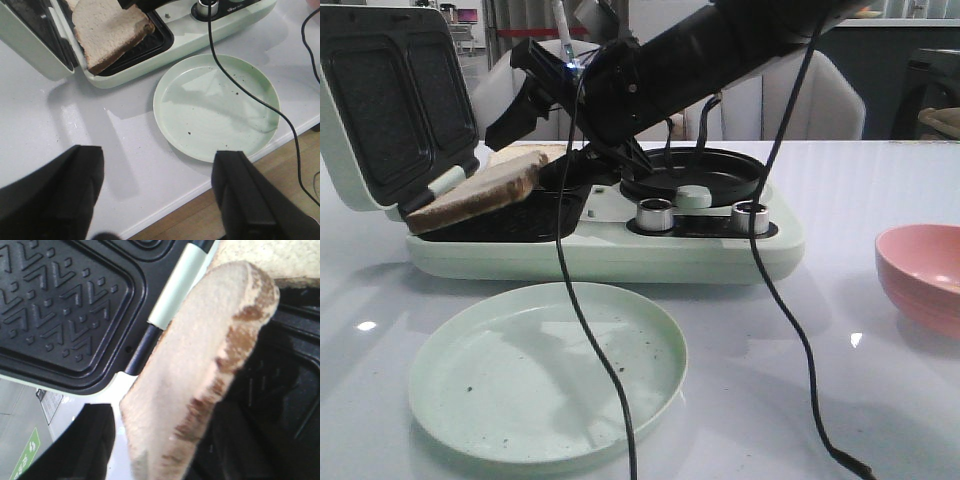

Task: Make breakfast with bread and shrimp
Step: 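Carry the bread to the sandwich maker and lower it into the nearer mold, then release the bread and raise the right gripper away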

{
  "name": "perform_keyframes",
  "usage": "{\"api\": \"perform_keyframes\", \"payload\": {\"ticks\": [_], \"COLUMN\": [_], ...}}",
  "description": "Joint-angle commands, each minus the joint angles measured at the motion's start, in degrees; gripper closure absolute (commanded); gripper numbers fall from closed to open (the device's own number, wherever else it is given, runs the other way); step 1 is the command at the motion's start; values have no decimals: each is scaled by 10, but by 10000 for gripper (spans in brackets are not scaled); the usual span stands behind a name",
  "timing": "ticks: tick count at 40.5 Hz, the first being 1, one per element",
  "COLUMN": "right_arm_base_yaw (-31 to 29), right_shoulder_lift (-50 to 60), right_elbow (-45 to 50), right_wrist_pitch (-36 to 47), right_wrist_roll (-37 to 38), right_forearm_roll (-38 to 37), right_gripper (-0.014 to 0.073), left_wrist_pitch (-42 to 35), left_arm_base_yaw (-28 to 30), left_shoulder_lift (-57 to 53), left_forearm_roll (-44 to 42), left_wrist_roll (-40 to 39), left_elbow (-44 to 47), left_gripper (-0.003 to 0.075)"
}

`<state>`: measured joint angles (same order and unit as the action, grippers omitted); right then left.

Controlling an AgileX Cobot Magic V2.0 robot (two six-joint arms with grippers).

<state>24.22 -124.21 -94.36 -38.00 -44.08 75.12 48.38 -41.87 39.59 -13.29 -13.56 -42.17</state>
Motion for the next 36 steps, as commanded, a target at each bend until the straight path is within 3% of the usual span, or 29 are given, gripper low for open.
{"api": "perform_keyframes", "payload": {"ticks": [1, 6, 10, 15, 23, 28, 36], "right_arm_base_yaw": [-8, -12, -12, -12, -12, -12, -14], "right_shoulder_lift": [41, 63, 99, 157, 274, 363, 509], "right_elbow": [-20, -20, -20, -19, 22, 102, 264], "right_wrist_pitch": [-23, -30, -32, -39, -77, -69, -37], "right_wrist_roll": [-12, -9, 26, 107, 300, 341, 352], "right_forearm_roll": [24, -34, -123, -302, -589, -651, -665], "right_gripper": [57, 57, 57, 57, 57, 57, 57], "left_wrist_pitch": [-38, -38, -38, -38, -38, -38, -38], "left_arm_base_yaw": [-4, -4, -4, -4, -4, -4, -4], "left_shoulder_lift": [-3, -3, -3, -3, -3, -3, -3], "left_forearm_roll": [-7, -7, -7, -7, -7, -7, -7], "left_wrist_roll": [0, 0, 0, 0, 0, 0, 0], "left_elbow": [-17, -17, -17, -17, -17, -17, -17], "left_gripper": [211, 211, 211, 211, 211, 211, 211]}}
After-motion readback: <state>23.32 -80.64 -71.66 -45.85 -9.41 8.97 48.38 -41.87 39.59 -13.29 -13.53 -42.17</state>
